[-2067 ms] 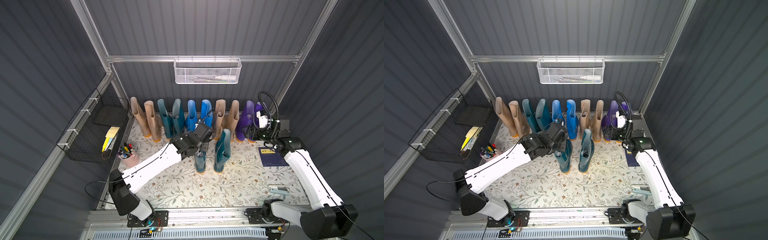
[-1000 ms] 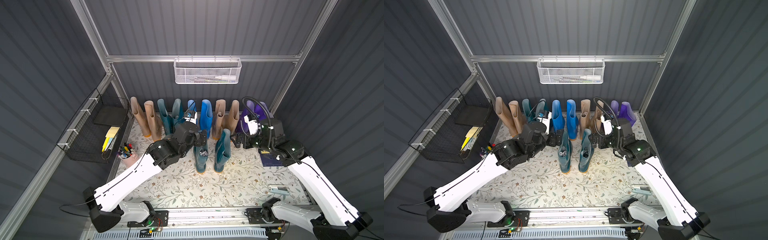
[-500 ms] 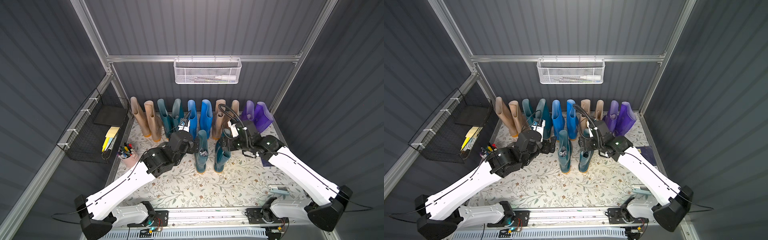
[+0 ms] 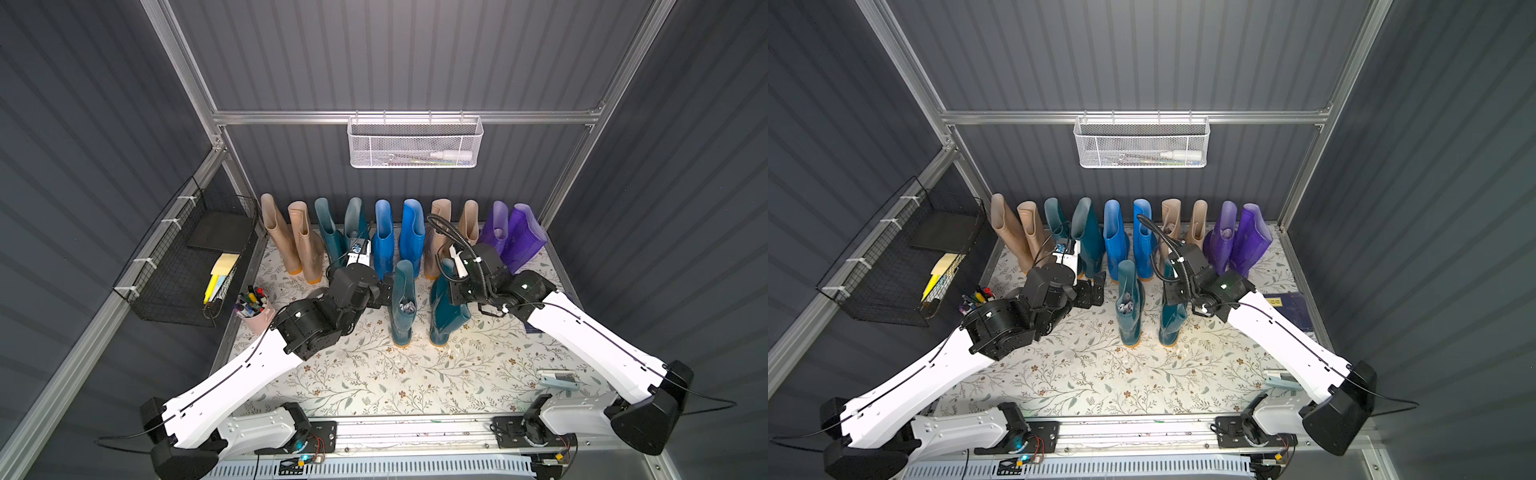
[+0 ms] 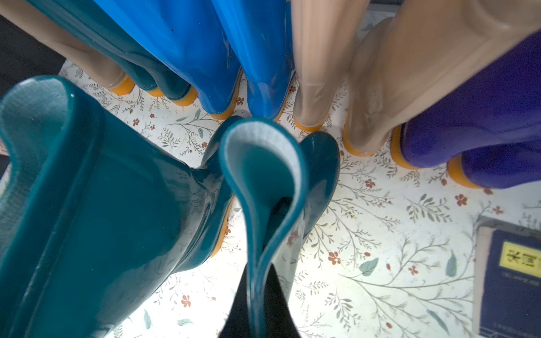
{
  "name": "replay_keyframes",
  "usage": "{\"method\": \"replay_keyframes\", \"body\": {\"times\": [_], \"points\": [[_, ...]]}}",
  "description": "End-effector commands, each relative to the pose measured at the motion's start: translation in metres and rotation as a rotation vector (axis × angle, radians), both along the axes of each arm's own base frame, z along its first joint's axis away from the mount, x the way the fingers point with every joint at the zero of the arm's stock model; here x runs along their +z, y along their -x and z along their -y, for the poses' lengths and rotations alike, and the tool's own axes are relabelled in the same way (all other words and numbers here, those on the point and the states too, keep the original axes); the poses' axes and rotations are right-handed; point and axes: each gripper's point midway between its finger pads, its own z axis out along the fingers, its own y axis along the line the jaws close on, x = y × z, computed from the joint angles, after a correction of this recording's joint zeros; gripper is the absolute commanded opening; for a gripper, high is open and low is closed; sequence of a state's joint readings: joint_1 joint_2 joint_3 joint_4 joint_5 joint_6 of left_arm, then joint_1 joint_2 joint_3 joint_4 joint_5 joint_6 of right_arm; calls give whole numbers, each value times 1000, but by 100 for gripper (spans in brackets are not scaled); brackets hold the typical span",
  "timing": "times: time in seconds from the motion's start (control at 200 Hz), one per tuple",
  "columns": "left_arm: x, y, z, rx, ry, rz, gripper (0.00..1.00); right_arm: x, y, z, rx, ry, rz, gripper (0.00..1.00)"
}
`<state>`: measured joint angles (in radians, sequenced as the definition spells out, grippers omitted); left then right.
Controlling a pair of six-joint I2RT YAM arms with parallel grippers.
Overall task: Match and arrange rain boots in pairs
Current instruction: Place the rain boot at the center of the board.
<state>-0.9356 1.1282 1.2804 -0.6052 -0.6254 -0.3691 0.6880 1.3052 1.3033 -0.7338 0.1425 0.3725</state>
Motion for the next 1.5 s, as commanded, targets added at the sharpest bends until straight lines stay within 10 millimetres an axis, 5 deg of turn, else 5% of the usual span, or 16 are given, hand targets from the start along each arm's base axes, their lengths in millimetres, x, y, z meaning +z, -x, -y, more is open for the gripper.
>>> {"method": "replay_keyframes", "body": {"times": [0.0, 0.295, 1.396, 1.491], "points": [[-9, -1, 1, 11, -7, -22, 97, 37, 1, -2, 38, -38, 94, 0], [-13, 1, 0, 13, 4, -35, 97, 55, 1, -7, 66, -64, 128, 0], [-11, 3, -6, 22, -8, -22, 99, 39, -16, -52, 142, -149, 68, 0], [-12, 3, -6, 21, -8, -23, 99, 38, -17, -51, 136, -148, 71, 9]]}}
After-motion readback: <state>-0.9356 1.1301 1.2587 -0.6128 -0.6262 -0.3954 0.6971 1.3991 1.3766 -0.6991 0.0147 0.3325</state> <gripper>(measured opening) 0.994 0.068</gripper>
